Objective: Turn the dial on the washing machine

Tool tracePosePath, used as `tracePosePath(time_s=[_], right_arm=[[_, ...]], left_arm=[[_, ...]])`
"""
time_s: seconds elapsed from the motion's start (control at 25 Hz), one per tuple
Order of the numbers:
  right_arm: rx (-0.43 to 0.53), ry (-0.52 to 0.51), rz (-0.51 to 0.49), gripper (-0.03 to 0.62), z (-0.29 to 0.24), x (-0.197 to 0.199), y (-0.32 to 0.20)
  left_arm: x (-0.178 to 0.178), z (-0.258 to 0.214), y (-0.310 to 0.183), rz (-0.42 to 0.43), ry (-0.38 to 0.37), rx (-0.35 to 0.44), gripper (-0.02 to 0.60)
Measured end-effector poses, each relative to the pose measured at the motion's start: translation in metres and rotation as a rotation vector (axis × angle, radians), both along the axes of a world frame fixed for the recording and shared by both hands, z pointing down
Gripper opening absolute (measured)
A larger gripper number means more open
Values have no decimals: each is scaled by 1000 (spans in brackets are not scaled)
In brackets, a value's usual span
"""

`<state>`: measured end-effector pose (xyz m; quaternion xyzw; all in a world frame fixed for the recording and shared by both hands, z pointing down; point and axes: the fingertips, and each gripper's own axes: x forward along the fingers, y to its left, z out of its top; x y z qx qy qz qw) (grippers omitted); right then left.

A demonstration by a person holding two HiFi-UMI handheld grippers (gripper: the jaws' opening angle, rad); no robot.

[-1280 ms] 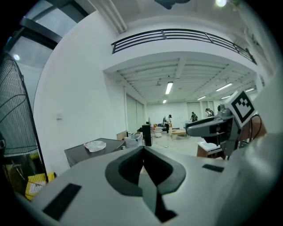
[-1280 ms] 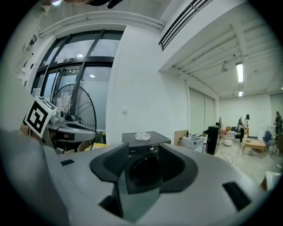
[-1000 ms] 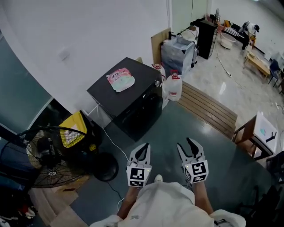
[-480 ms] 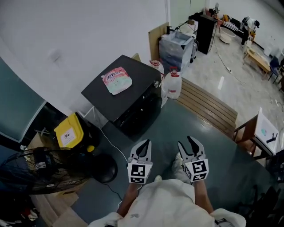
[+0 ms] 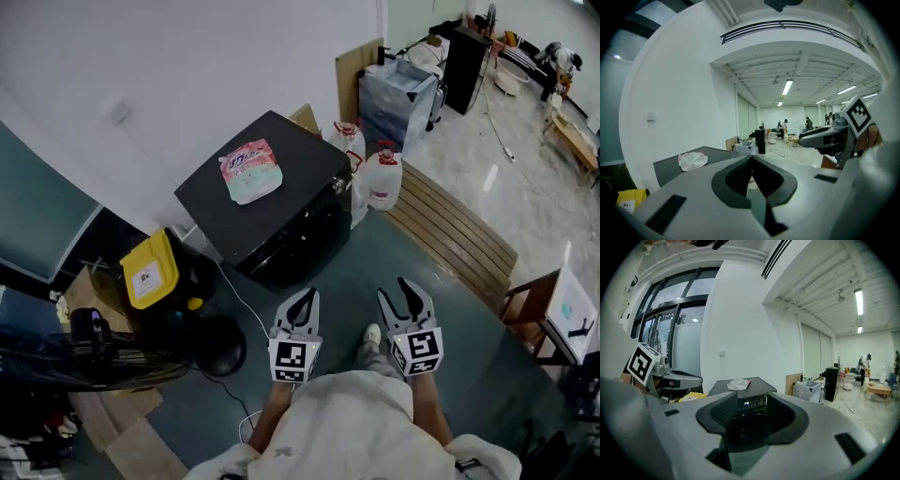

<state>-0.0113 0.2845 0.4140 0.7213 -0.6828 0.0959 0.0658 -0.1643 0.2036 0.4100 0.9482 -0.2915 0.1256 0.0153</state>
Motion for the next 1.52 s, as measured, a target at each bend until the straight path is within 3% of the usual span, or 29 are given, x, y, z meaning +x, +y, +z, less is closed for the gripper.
tracePosePath(time_s=[0.44, 0.68, 1.12, 1.52], right_arm=[[1, -24, -129, 206, 3, 97, -64], [-7, -49, -161, 206, 12, 138, -82], [-5, -67, -207, 206, 31, 157, -126], [-23, -34, -280, 207, 46, 150, -190]], left_arm=[[91, 5, -44, -129, -4, -17, 12], [122, 18, -49, -170, -36, -32, 12], [150, 29, -85, -207, -65, -30, 12], [155, 50, -137, -239, -60, -48, 12]])
